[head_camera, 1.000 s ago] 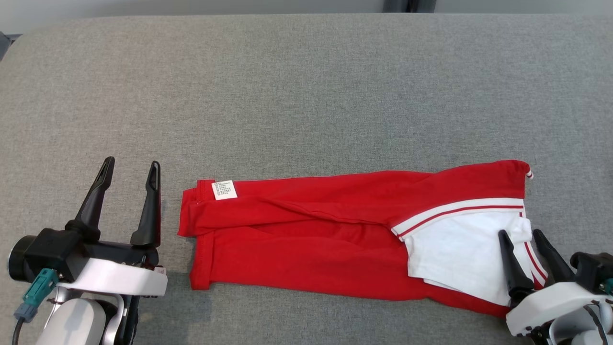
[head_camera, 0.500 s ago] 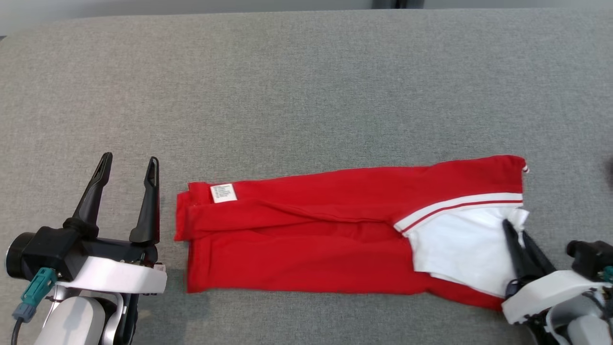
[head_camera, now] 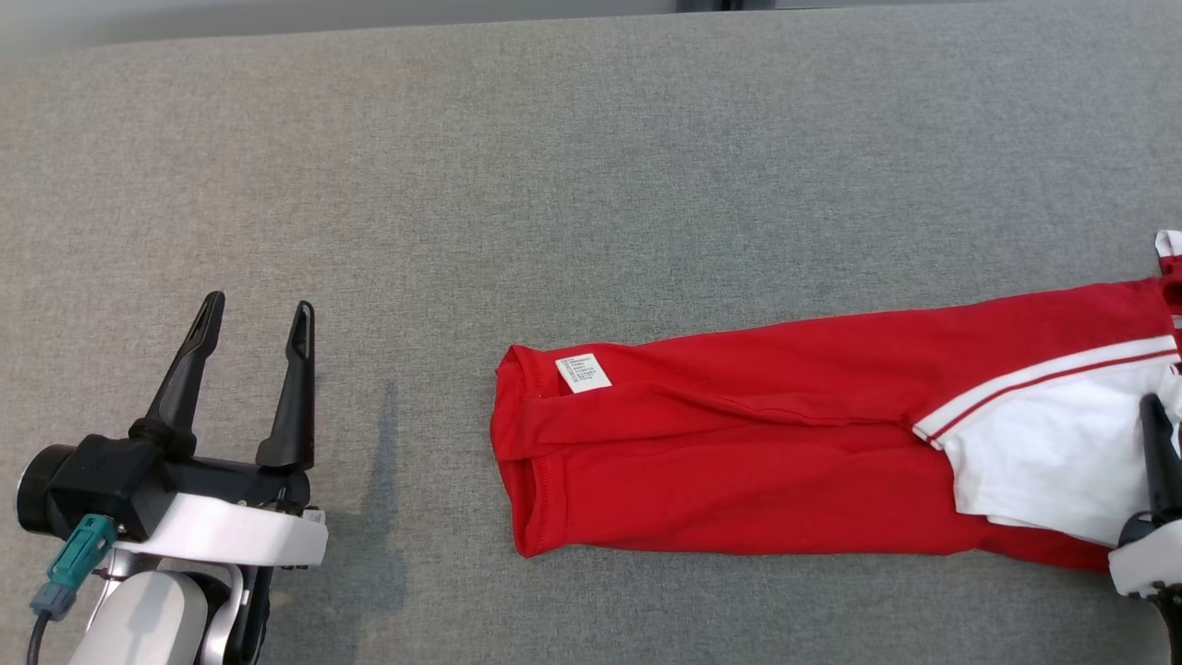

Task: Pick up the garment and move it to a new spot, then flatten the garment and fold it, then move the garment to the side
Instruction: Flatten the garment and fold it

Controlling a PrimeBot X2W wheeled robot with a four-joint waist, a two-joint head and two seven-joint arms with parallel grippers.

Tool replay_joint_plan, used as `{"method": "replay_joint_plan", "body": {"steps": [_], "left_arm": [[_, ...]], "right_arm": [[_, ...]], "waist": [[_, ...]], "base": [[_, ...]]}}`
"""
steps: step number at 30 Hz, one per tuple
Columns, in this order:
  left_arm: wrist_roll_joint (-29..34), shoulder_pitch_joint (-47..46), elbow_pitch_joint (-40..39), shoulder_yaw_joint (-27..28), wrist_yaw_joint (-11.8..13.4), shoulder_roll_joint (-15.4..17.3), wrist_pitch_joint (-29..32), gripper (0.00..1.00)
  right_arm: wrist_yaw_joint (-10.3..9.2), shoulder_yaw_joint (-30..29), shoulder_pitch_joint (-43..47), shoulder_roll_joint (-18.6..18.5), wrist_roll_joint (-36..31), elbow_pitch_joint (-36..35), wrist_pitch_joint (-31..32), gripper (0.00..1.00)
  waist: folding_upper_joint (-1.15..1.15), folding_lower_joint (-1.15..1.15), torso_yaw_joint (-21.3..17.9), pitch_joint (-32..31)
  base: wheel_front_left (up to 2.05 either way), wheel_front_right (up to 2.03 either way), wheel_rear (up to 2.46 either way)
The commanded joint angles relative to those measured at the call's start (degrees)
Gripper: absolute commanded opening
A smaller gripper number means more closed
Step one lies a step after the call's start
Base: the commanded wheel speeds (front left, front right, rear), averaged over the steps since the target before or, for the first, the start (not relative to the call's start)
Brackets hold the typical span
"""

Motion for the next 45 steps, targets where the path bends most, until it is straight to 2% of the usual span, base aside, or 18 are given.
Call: {"method": "replay_joint_plan", "body": {"steps": [1,3,7,8,12,15,18,21,25,31,39,40,41,42,43,45], "left_arm": [[0.05,-0.74,-0.21,0.03,0.18,0.39,0.13,1.0],[-0.06,-0.63,-0.35,0.02,0.26,0.46,0.17,1.0],[-0.25,-0.32,-0.62,-0.11,0.41,0.53,0.22,1.0],[-0.25,-0.32,-0.62,-0.11,0.41,0.53,0.22,1.0],[-0.48,-0.39,-0.71,-0.26,0.56,0.49,0.52,1.0],[-0.71,-1.03,-0.56,-0.4,0.45,0.41,0.62,1.0],[-0.86,-1.68,-0.28,-0.7,0.12,0.2,0.56,1.0],[-0.93,-2.27,0.13,-1.03,-0.29,-0.05,0.43,1.0],[-0.9,-3.2,0.89,-1.62,-0.87,-0.58,0.15,1.0],[-0.86,-4.85,2.52,-2.37,-1.89,-1.68,-0.19,1.0],[-0.49,-6.29,4.62,-2.2,-2.96,-2.67,-0.54,1.0],[-0.48,-6.31,4.81,-2.04,-2.98,-2.74,-0.56,1.0],[-0.43,-6.34,5.0,-1.89,-3.09,-2.79,-0.56,1.0],[-0.42,-6.38,5.19,-1.7,-3.19,-2.84,-0.59,1.0],[-0.34,-6.37,5.34,-1.53,-3.26,-2.84,-0.62,1.0],[-0.14,-6.2,5.59,-1.15,-3.24,-2.82,-0.65,1.0]], "right_arm": [[-0.04,-0.07,-0.53,0.44,0.0,-1.61,0.36,0.0],[-0.03,0.4,-0.65,0.63,-0.62,-4.34,1.08,0.0],[-0.03,0.53,-0.27,3.35,-0.65,-13.56,3.57,0.0],[-0.03,0.53,-0.27,3.35,-0.65,-13.56,3.57,0.0],[-0.02,1.49,0.99,7.2,-2.43,-25.23,8.65,0.0],[-0.02,5.25,1.19,10.62,-5.09,-32.73,12.52,0.0],[-0.02,11.41,0.71,12.73,-6.27,-36.58,14.97,0.0],[-0.02,17.21,-0.6,13.97,-7.28,-35.61,15.81,0.0],[-0.02,23.92,-3.56,14.92,-7.07,-30.68,13.38,0.0],[-0.02,33.37,-8.64,15.07,-2.28,-21.37,8.59,0.0],[-0.02,40.69,-13.2,15.11,1.63,-12.36,3.61,0.0],[-0.02,41.14,-13.63,15.12,1.9,-11.61,3.15,0.13],[-0.02,41.72,-14.04,15.13,2.1,-10.99,2.7,0.42],[-0.02,42.37,-14.39,15.14,2.58,-10.8,2.31,0.91],[-0.02,43.35,-14.77,15.16,3.3,-11.01,1.98,1.0],[-0.02,44.91,-15.65,15.13,3.37,-11.75,1.37,1.0]], "waist": [[0.0,0.0,-0.14,-0.03],[0.0,0.0,-0.3,-0.12],[0.0,0.0,-0.36,-0.29],[0.0,0.0,-0.36,-0.29],[0.0,0.0,-0.08,-0.34],[0.0,0.0,0.45,-0.27],[0.0,0.0,1.21,-0.06],[0.0,0.0,2.03,0.33],[0.0,0.0,3.28,1.06],[0.0,0.0,5.35,2.53],[0.0,0.0,6.34,3.72],[0.0,0.0,6.26,3.79],[0.0,0.0,6.15,3.83],[0.0,0.0,6.03,3.87],[0.0,0.0,5.85,3.84],[0.0,0.0,5.34,3.63]], "base": [[0.0,0.0,0.0],[0.0,0.0,0.0],[0.0,0.0,0.0],[0.0,0.0,0.0],[0.0,0.0,0.0],[0.0,0.0,0.0],[0.0,0.0,0.0],[0.0,0.0,0.0],[0.0,0.0,0.0],[0.0,0.0,0.0],[0.0,0.0,0.0],[0.0,0.0,0.0],[0.0,0.0,0.0],[0.0,0.0,0.0],[0.0,0.0,0.0],[0.0,0.0,0.0]]}}
